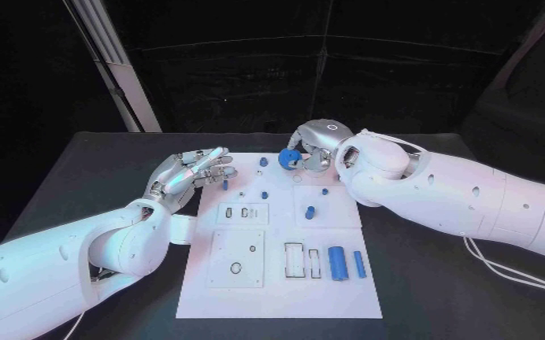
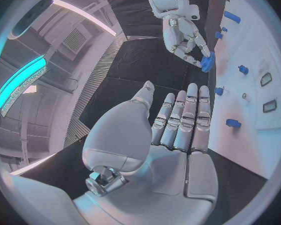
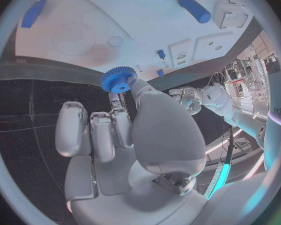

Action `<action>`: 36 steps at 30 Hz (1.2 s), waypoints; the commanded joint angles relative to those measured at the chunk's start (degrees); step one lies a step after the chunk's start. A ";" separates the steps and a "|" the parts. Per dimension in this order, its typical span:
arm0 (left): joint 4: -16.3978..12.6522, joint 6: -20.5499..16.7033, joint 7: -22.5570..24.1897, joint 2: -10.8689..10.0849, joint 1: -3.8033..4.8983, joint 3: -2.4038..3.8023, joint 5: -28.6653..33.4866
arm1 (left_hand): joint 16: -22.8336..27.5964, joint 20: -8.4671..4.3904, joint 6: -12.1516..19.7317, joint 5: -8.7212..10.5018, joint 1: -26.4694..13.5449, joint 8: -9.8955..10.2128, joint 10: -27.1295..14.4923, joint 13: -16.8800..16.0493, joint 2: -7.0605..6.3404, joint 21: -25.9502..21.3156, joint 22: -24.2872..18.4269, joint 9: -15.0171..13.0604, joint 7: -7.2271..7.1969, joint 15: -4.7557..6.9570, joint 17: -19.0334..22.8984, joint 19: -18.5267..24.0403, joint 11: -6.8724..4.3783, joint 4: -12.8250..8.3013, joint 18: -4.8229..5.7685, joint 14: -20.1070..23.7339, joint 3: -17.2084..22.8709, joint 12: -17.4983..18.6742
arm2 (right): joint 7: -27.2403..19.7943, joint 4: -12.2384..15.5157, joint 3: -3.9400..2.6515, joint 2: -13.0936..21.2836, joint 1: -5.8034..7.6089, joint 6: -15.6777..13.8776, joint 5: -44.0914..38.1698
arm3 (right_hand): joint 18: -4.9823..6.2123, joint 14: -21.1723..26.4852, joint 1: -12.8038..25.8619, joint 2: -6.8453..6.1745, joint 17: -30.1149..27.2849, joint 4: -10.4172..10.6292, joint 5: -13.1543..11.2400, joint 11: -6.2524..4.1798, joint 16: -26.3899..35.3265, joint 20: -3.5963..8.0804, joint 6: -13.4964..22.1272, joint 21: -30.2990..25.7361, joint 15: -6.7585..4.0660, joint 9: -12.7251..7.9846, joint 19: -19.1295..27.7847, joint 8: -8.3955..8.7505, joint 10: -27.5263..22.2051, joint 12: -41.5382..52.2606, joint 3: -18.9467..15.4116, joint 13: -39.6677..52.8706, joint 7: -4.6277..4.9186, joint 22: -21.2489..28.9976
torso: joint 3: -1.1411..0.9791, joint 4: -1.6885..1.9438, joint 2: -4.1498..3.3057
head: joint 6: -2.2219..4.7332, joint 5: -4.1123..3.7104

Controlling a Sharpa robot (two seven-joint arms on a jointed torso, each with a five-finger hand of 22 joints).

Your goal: Assemble the parts on the task board

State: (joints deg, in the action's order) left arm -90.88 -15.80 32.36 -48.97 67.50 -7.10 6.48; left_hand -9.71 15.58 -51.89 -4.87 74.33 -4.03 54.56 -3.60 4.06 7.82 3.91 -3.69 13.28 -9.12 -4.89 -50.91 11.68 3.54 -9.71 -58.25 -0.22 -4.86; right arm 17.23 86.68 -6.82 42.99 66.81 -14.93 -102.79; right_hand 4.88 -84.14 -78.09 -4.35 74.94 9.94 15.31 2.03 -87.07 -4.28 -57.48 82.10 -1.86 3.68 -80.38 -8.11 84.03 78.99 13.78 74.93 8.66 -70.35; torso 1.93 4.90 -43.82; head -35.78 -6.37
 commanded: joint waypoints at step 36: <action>-0.24 0.05 1.22 0.06 0.10 0.05 -0.11 | 0.34 -0.12 0.46 -0.18 0.19 0.20 -0.19 0.00 0.48 -0.31 -0.05 0.00 1.15 0.00 0.06 -0.50 -0.05 -0.59 -0.74 0.11 0.27 0.05 | 8.33 -5.04 3.90 -11.98 -1.14 -0.92 -12.36 | -1.10 -4.49 0.89 -1.36 8.72 -0.25 -0.29 -0.51 0.07 0.35 -4.83 0.64 -0.60 0.20 -0.59 0.59 0.62 -0.23 1.06 5.55 -2.23 -0.81 | 0.10 -0.21 0.15 | -0.02 1.58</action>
State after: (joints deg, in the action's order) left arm -91.02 -15.90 32.65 -48.97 67.51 -7.10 6.48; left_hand -9.72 15.39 -51.89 -4.87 74.33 -4.03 54.56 -3.61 4.06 7.82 3.92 -3.69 13.28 -9.12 -4.90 -51.09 11.68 3.31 -9.71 -58.25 0.01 -4.86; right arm 25.17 81.66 -2.90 31.14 65.57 -16.25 -113.84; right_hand 4.88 -83.93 -77.18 -5.28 74.92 9.72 15.17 1.84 -87.06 -4.07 -58.01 82.53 -2.04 3.70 -80.58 -7.64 83.82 78.99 14.41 74.92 8.70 -71.09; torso 2.00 4.71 -43.66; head -35.77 -4.93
